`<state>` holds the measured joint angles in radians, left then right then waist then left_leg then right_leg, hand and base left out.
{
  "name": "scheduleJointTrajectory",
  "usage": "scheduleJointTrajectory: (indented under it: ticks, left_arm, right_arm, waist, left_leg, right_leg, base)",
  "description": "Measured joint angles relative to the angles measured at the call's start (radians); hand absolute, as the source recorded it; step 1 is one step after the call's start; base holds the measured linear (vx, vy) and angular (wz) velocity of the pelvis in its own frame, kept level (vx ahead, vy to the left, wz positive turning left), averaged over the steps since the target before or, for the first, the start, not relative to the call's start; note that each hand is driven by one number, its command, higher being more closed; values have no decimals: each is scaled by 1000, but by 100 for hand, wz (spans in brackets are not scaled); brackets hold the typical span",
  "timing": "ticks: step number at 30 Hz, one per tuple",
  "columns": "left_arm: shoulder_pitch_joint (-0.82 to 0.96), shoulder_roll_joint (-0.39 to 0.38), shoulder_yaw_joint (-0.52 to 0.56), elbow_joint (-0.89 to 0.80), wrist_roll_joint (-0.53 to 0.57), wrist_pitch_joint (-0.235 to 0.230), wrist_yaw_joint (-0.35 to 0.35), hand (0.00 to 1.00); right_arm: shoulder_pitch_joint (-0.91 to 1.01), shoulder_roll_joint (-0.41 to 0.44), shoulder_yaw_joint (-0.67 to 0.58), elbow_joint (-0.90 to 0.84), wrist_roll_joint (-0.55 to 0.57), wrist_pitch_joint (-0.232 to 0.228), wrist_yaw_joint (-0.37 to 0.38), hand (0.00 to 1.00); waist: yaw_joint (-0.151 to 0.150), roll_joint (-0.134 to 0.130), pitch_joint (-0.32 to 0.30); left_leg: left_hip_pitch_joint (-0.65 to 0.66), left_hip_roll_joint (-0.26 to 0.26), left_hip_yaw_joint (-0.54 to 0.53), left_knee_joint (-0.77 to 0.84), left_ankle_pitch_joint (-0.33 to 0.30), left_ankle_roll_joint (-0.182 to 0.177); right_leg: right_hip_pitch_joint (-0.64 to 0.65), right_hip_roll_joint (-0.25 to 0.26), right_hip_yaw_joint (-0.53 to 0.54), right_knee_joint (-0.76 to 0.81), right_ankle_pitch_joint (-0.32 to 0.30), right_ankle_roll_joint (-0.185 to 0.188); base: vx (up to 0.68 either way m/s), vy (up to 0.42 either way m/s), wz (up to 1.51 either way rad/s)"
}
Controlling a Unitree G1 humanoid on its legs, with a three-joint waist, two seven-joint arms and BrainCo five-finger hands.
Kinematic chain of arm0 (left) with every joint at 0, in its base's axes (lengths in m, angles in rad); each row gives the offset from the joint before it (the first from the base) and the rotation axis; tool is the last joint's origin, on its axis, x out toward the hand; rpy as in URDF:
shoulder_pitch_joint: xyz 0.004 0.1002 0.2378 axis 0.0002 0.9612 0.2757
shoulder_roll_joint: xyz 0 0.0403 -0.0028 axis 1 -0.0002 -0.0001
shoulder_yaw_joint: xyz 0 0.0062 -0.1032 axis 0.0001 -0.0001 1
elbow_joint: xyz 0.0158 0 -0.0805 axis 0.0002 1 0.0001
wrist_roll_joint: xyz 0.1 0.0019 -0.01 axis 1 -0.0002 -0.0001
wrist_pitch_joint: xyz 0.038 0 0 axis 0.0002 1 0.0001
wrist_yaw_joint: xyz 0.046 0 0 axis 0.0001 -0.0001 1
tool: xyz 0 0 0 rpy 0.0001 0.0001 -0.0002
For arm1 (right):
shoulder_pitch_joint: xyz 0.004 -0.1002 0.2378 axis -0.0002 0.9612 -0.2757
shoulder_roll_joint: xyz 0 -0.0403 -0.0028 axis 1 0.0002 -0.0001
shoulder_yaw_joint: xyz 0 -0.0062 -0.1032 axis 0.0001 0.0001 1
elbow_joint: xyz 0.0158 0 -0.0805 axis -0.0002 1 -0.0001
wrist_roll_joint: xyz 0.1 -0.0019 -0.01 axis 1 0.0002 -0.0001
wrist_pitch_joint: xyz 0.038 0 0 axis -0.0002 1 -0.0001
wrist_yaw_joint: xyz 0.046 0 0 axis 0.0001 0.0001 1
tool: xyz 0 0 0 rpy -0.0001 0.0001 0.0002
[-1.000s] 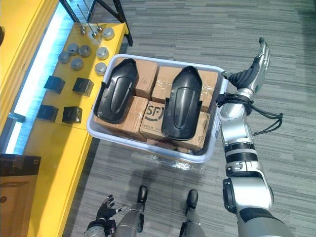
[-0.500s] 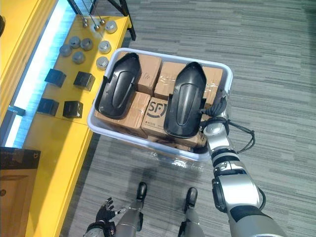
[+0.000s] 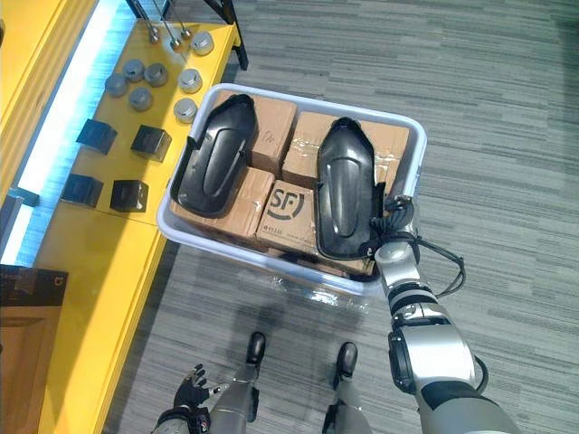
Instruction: Walk over and take plastic housings, then place them on the shelf
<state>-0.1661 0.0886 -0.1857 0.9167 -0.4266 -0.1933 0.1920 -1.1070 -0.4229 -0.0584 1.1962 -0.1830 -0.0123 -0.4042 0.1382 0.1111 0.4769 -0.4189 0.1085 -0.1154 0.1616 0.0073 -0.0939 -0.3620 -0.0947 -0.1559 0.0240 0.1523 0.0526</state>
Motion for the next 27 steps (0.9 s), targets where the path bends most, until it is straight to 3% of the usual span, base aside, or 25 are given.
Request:
scheduleJointTrajectory:
  ticks: [2, 5, 11, 14, 19, 25, 26, 27]
  left_arm:
    - [6, 0, -2, -27, 0, 2, 1, 0]
    - [34, 4, -7, -213, -3, 0, 2, 0]
    - [96, 38, 5, -632, -67, -30, -1, 0]
    - [115, 57, 4, -751, -76, -31, -4, 0]
    - [98, 68, -9, -820, -104, -24, -22, 0]
    - [-22, 78, -164, -812, -184, 4, -21, 0]
    - [-58, 73, -196, -798, -186, 7, -21, 0]
    - [-92, 67, -217, -772, -187, 11, -21, 0]
  right_arm:
    - [0, -16, 3, -1, -29, 11, 2, 100]
    - [32, -44, 58, -33, -66, 48, 2, 100]
    - [99, -119, 111, -242, -171, 50, -15, 100]
    - [135, -132, 119, -324, -224, 49, -21, 100]
    - [232, -115, 127, -401, -261, 49, -19, 100]
    - [288, -50, 171, -498, -300, 50, -17, 100]
    - [288, -41, 189, -503, -301, 50, -18, 0]
    - [284, -32, 198, -503, -301, 50, -18, 0]
  waist:
    - [0, 0, 0]
    - [-9, 0, 0]
    - [-40, -2, -2]
    - [-53, -13, -42]
    - [-66, -43, -109]
    - [-77, -59, -204]
    - [-79, -62, -218]
    - [-86, -65, -231]
  left_leg:
    - [5, -2, -4, 0, 1, 0]
    - [21, -5, -25, -4, 2, 0]
    - [92, -10, -37, -26, 11, 1]
    - [118, -11, -33, -44, 11, 2]
    - [175, -8, -20, -92, 16, 7]
    - [239, 3, 10, -150, 39, 0]
    - [248, 4, 15, -159, 45, 0]
    - [249, 4, 19, -163, 55, 0]
  right_leg:
    - [8, -1, -5, -1, -1, 1]
    - [41, -4, -29, -13, -1, 2]
    - [115, -9, -47, -19, -5, 6]
    - [132, -11, -45, -22, -10, 10]
    - [177, -10, -41, -52, -9, 10]
    - [214, -1, -20, -83, -6, 6]
    - [219, 0, -17, -87, -6, 6]
    - [219, 0, -17, -87, -5, 6]
  base:
    - [32, 5, 9]
    - [32, 7, 19]
    - [26, -7, 10]
    - [12, -6, 0]
    - [22, -15, -2]
    - [48, -26, -11]
    - [9, -9, -5]
    - [11, -11, -4]
